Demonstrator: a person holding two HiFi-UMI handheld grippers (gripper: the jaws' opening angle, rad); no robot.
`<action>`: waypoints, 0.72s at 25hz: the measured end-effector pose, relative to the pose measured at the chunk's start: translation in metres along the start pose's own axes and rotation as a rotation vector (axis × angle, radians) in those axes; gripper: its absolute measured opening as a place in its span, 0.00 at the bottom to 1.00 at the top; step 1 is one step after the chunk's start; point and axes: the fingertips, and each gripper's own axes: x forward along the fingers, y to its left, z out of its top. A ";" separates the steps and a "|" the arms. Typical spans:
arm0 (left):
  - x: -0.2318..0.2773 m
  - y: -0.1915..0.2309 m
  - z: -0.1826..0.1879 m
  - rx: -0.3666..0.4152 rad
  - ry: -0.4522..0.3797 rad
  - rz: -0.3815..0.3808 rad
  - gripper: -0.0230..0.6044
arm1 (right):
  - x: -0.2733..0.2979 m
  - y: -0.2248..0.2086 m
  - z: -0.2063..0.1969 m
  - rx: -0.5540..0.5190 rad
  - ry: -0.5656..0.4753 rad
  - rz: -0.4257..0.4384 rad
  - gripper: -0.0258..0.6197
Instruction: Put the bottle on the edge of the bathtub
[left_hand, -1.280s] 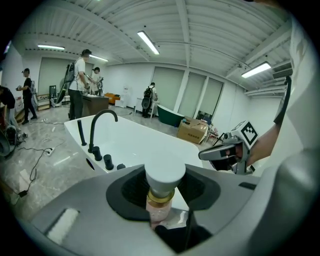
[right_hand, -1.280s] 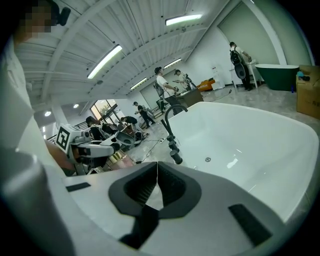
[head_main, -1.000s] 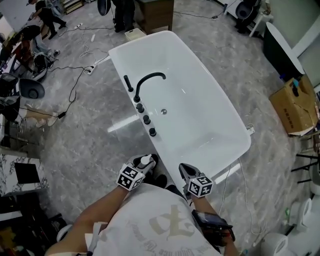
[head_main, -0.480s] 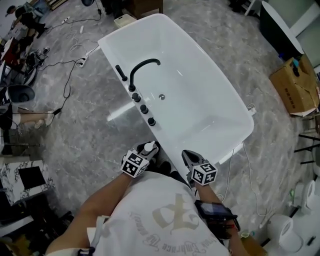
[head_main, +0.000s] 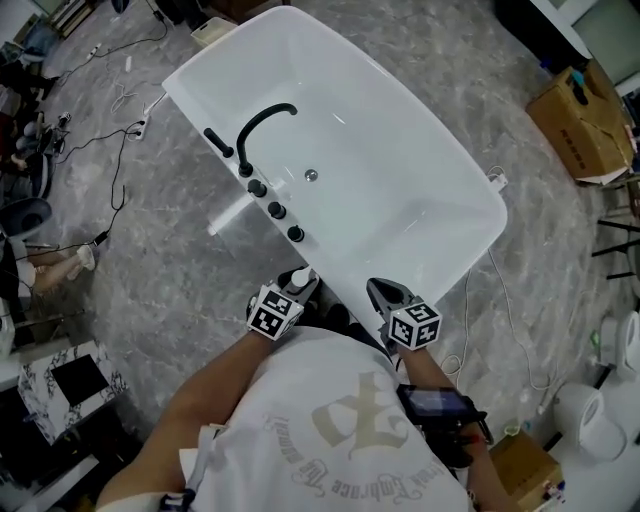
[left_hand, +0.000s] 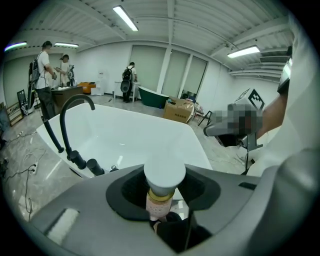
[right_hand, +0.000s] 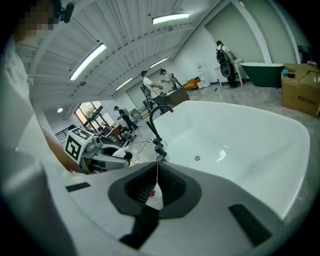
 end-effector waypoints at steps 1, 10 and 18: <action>0.003 0.001 0.002 0.007 0.002 -0.005 0.28 | 0.000 -0.001 0.001 0.005 0.000 -0.005 0.05; 0.030 0.009 0.018 0.071 0.046 -0.057 0.29 | 0.004 -0.022 0.006 0.065 -0.020 -0.068 0.05; 0.050 0.015 0.024 0.128 0.089 -0.084 0.29 | 0.001 -0.036 0.004 0.117 -0.028 -0.120 0.05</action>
